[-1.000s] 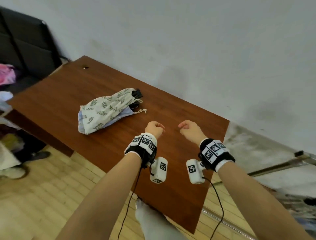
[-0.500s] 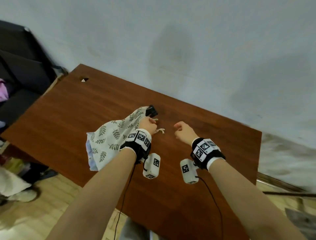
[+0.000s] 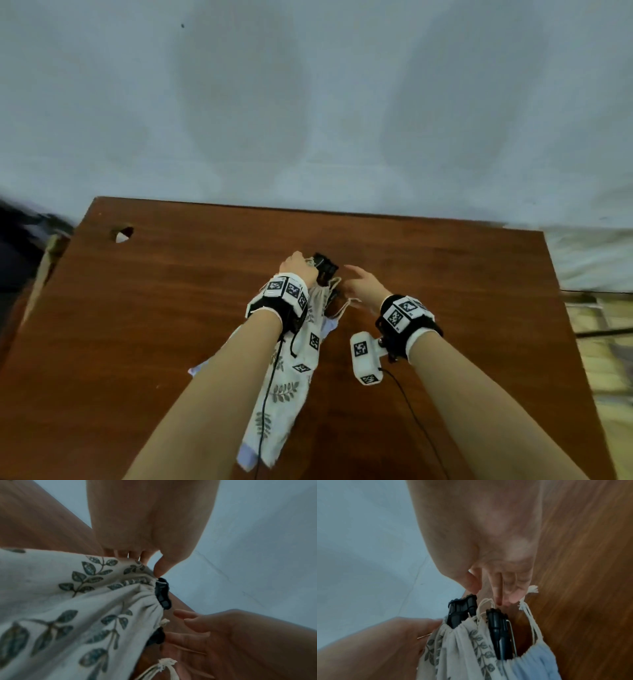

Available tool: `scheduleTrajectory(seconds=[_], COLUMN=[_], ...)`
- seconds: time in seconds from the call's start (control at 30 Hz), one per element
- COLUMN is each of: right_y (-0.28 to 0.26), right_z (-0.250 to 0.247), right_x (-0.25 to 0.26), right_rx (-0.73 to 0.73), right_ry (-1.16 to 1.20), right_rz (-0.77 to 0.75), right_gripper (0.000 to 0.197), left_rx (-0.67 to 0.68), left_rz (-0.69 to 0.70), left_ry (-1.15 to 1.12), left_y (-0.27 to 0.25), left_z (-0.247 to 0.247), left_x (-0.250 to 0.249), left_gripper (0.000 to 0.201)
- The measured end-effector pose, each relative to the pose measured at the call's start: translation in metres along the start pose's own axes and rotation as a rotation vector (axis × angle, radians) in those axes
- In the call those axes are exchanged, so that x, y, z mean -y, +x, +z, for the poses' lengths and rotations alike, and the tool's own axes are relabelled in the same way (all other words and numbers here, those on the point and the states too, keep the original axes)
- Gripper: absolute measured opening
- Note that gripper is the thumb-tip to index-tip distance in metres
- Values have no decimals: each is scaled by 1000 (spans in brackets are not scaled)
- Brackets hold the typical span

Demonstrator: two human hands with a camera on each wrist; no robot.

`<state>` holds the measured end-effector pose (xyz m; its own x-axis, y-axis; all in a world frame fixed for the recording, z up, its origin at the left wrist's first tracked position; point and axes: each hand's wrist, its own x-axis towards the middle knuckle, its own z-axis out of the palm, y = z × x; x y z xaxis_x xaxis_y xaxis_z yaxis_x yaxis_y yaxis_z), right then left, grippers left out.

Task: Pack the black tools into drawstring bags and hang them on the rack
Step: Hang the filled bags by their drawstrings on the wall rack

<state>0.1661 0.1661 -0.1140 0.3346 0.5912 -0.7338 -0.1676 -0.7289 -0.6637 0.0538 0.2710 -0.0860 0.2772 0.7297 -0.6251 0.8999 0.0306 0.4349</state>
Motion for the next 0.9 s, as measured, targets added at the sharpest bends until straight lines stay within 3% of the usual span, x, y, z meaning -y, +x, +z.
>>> scheduleTrajectory(seconds=[0.13,0.23,0.4,0.5,0.57,0.63,0.7,0.77,0.83,0.9], right_y=[11,10,-1,-11,-18,-26,-35,-46,-63,-85], right_z=[18,21,12,2,-7,-12,-14,-17,-21,-27], right_x=[0,2,16,26,28,28,29,31,37,47], right_rx=[-130,-201,-170,-172,-175,-144,-118,-103,-52,19], right_ry=[126,204,468,573,577,572,595,591,545,489], right_rz=[7,5,39,30,40,41,31,-15,-109,-231], right_gripper=[37,33,30,36,38,40,40,40,40,38], left_rx=[103,119,287,304,295,268,302,425,497,633], left_rz=[74,86,54,34,27,72,122,148,176,256], left_ry=[61,66,151,134,72,4,-59,-335,-580,-606], left_y=[17,23,28,28,29,22,23,18,-1,-32], left_z=[-4,-8,-29,-37,-38,-48,-55,-65,-77,-87], left_x=[6,6,-2,-5,-3,-11,-21,-34,-45,-58], left_gripper=[52,36,33,27,30,7,19,34,23,9])
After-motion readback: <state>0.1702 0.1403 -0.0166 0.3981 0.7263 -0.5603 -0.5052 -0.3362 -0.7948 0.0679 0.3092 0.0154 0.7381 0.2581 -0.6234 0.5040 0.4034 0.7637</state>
